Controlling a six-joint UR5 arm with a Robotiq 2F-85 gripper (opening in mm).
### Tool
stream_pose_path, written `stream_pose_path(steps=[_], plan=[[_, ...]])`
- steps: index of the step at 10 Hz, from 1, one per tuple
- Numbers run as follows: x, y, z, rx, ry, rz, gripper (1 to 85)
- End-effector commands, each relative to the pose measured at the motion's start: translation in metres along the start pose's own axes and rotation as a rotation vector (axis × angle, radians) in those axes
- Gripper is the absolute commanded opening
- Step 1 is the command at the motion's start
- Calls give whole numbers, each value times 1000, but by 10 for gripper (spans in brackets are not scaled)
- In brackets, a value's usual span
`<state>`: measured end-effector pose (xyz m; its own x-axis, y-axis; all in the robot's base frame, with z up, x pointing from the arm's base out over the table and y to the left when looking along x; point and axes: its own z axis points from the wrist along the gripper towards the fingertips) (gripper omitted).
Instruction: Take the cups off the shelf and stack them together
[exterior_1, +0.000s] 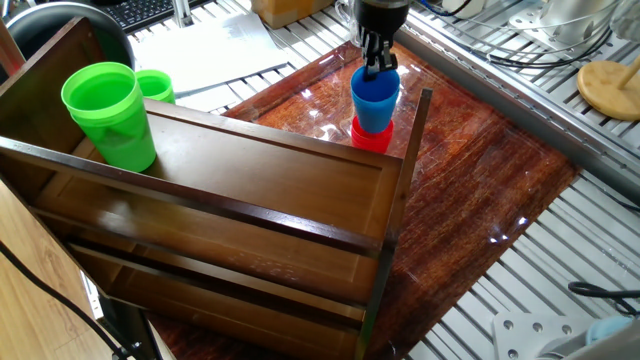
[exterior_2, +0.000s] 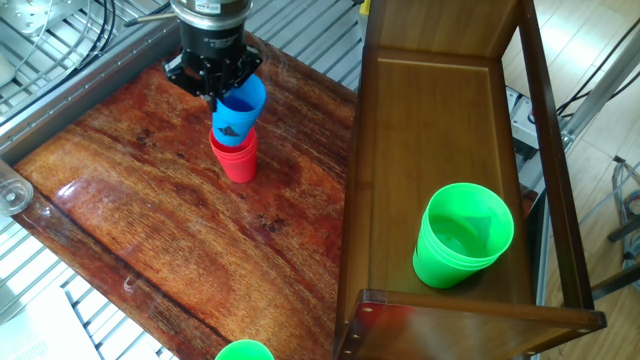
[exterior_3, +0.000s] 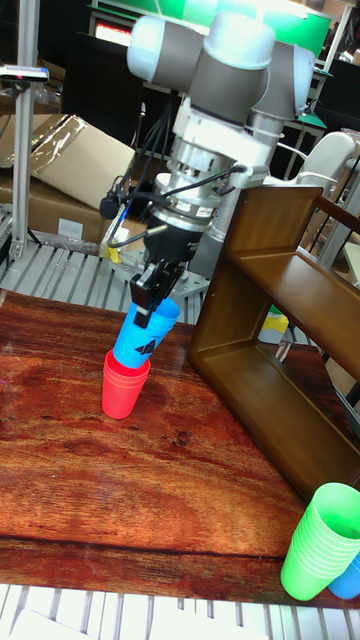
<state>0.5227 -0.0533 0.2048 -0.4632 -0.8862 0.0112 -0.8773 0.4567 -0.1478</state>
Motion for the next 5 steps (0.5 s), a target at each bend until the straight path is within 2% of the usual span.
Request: stream_pose_path(steps=[1, 3, 5], plan=[[-2, -1, 11, -11, -39, 9, 13], [0, -7, 22, 6, -57, -8, 13], [3, -16, 31, 32, -58, -29, 30]])
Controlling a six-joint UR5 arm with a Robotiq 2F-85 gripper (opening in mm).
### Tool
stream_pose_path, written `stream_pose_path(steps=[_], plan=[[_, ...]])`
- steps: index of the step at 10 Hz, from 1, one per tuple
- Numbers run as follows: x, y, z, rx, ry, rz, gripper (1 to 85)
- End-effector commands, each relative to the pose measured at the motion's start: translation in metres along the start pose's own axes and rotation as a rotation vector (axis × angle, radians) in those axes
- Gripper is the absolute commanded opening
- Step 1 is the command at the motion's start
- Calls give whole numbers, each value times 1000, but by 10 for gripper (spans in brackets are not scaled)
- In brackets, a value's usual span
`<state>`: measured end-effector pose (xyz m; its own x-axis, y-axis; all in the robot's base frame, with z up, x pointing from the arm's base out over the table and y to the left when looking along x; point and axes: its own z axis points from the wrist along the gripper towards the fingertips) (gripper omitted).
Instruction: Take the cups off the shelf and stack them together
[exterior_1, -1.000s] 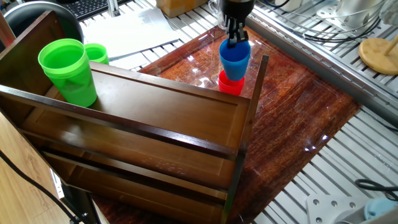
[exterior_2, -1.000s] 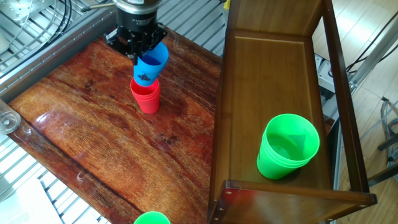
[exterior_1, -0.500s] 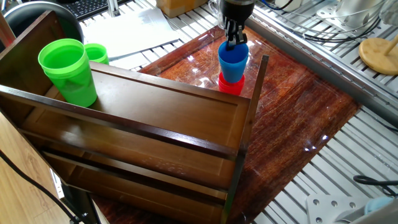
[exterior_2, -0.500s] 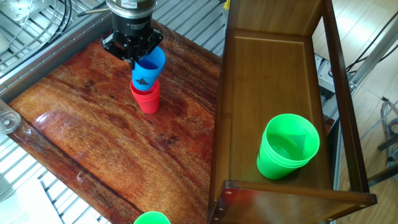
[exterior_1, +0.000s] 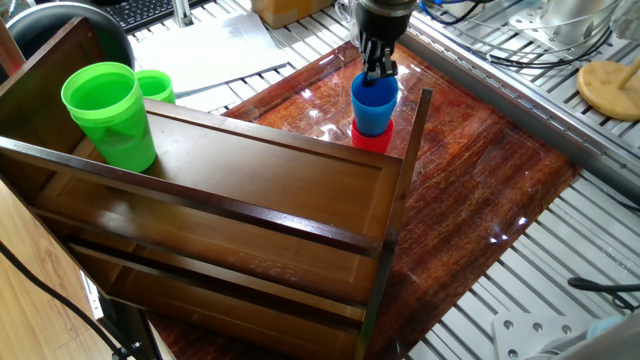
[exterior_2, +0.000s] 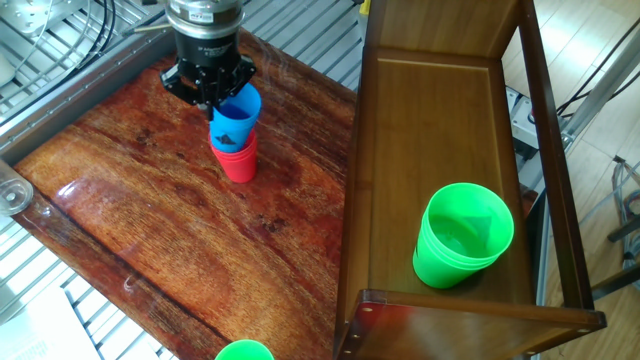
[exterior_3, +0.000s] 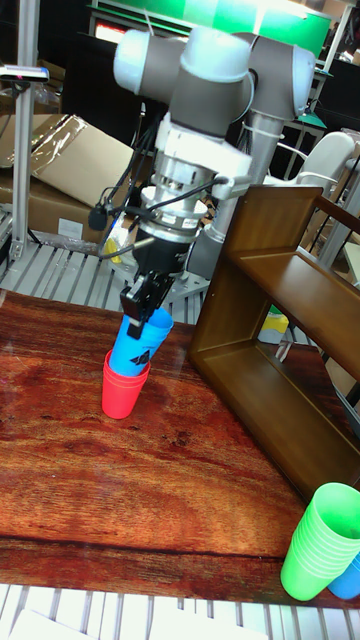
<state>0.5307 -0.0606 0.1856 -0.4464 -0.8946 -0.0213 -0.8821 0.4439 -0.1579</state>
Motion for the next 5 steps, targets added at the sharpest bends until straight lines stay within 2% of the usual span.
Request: stream_pose_path(steps=[1, 3, 4, 5], plan=[[-2, -11, 13, 25, -36, -21, 70], [-1, -16, 16, 31, -39, -35, 100], [-3, -12, 16, 17, -49, -25, 117], [-9, -4, 14, -14, -70, 5, 130]])
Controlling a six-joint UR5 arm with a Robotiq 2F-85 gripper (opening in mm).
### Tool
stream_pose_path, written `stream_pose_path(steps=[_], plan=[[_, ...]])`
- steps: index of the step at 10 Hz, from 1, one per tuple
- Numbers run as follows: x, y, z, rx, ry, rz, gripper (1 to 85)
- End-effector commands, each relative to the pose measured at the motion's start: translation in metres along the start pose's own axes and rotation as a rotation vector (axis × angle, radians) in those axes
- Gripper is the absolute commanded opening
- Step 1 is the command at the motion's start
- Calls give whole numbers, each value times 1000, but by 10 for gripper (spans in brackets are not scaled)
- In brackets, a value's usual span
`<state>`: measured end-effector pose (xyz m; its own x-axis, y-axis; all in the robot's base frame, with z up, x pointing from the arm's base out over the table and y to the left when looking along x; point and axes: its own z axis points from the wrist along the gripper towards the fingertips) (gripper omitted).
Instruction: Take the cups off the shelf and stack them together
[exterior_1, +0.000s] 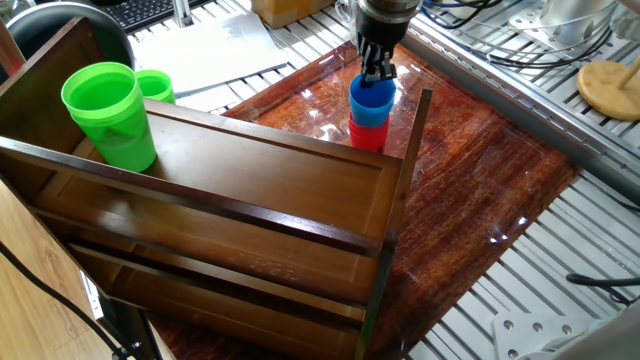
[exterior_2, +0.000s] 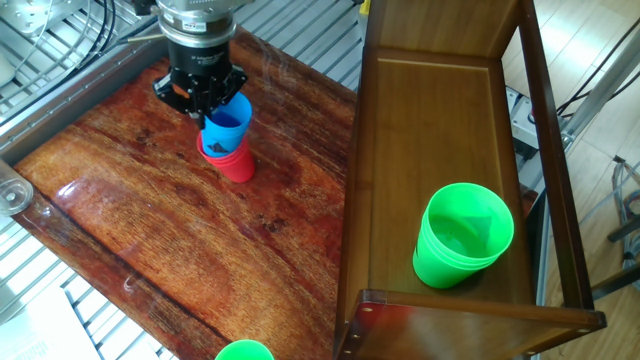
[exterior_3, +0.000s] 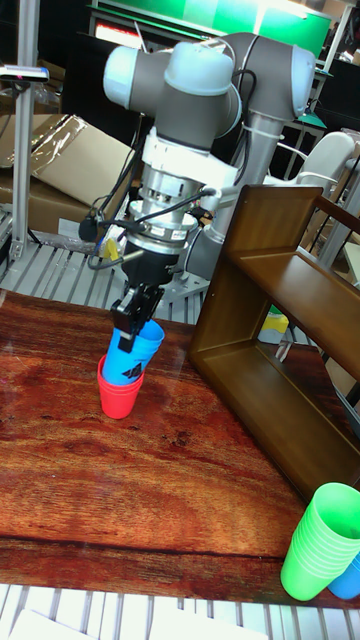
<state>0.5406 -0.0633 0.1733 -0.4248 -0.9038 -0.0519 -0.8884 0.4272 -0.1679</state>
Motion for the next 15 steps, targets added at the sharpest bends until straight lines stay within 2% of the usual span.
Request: stream_pose_path(steps=[1, 2, 4, 6, 8, 11, 12, 13, 15], plan=[[-13, 14, -2, -62, -57, 61, 130], [-17, 19, -2, -79, -70, 76, 130], [-15, 19, -2, -79, -67, 72, 130], [-2, 21, -1, -89, -42, 60, 150], [9, 20, -3, -97, -23, 30, 213], [11, 22, -8, -113, -21, 19, 257], [8, 24, -16, -125, -13, 31, 257], [2, 30, -33, -148, 3, 59, 257], [-21, 55, -77, -202, 26, 193, 253]])
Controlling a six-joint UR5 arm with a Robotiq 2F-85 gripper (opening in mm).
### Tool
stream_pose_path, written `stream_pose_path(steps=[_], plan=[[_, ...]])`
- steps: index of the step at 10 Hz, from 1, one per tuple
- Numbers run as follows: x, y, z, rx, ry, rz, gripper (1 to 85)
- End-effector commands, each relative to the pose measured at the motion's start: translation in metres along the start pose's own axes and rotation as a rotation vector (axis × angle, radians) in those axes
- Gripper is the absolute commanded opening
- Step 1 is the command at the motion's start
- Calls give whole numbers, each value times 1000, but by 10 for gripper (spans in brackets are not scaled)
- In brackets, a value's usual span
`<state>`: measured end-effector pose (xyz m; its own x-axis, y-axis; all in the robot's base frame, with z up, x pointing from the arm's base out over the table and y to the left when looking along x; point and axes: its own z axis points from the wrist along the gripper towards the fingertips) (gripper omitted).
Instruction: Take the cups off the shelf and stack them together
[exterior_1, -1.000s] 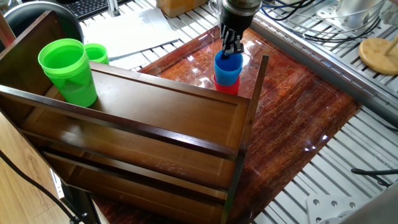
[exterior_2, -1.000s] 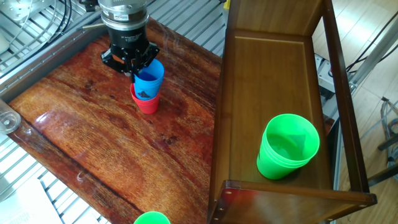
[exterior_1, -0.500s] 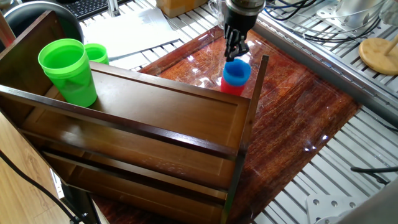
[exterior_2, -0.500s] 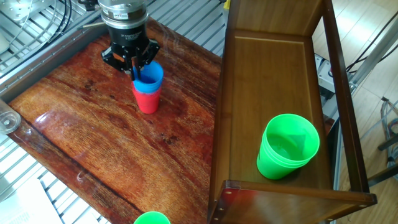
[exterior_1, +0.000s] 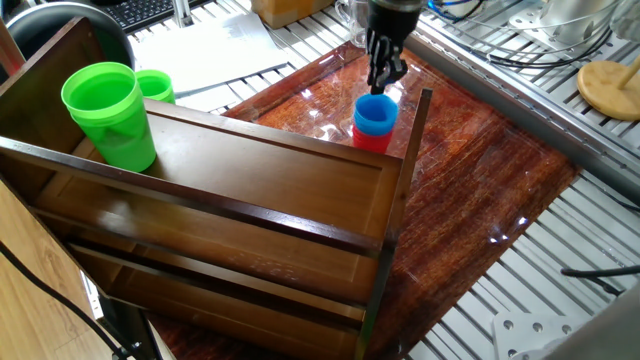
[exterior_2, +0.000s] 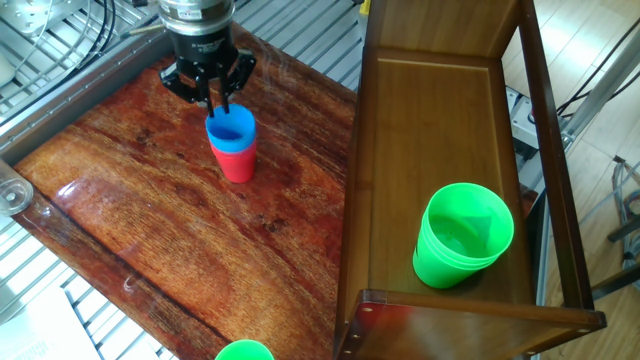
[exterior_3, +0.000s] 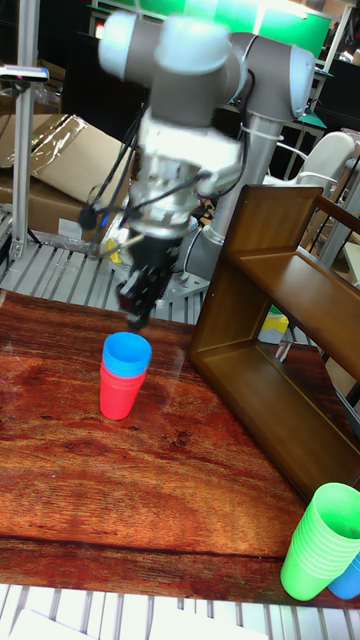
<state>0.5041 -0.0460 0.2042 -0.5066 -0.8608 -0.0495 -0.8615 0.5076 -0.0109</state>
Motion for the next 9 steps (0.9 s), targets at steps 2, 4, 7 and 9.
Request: stream_pose_path(steps=[2, 4, 7, 9], plan=[[-32, 68, -69, -77, 43, 350, 203], [-49, 97, -77, -119, 17, 531, 87], [-82, 112, -78, -155, -69, 769, 90], [-83, 106, -77, -136, -79, 786, 13]])
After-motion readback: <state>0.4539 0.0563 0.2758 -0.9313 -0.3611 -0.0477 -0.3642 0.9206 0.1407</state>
